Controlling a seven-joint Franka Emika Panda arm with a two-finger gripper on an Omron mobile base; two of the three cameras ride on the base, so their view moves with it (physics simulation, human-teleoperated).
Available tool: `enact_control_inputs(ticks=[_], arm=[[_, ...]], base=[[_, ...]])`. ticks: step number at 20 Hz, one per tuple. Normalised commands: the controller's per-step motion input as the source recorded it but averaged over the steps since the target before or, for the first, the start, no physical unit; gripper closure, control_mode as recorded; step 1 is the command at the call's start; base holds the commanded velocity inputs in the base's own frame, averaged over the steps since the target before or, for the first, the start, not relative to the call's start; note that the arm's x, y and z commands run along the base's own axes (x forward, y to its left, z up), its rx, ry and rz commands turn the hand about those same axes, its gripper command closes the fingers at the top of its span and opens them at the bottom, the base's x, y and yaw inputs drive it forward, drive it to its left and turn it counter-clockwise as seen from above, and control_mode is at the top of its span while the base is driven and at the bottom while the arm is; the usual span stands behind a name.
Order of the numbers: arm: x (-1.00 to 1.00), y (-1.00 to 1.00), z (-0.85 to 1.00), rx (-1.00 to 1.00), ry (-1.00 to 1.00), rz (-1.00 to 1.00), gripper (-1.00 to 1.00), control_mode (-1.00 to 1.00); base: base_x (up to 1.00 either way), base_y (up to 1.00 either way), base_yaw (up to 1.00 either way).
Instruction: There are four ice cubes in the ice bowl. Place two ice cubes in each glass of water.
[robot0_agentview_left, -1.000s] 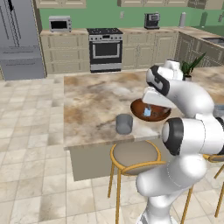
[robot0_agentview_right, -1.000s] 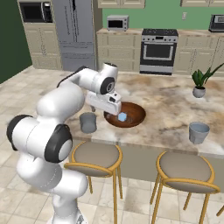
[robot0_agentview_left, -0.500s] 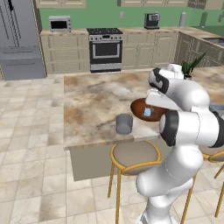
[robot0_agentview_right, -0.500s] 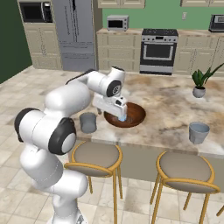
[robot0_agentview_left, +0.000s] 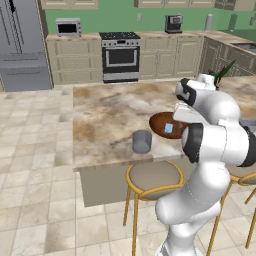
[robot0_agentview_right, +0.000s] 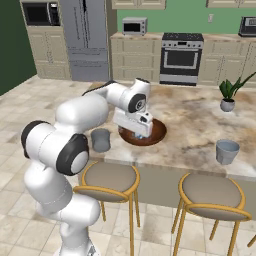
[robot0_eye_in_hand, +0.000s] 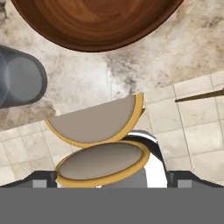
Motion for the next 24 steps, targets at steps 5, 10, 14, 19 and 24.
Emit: enact_control_inputs(ticks=[5,10,14,19,24], arm=[[0.20,-0.03,0.00,0.00,0.00,0.19,-1.00,-1.00],[0.15,-0.17,0.00,0.00,-0.03,0.30,-1.00,-1.00],[0.03,-0.28,-0.02,0.01,-0.13,0.26,-1.00,-1.00],[0.00,-0.02,-0.02,-0.03,-0.07,0.23,-1.00,-1.00],[0.00,0.00,-0.17,-0.06,-0.17,0.20,-1.00,-1.00]], base=[[0.00,0.00,0.00],[0.00,0.00,0.00],[0.00,0.00,0.00],[0.00,0.00,0.00],[0.00,0.00,0.00]])
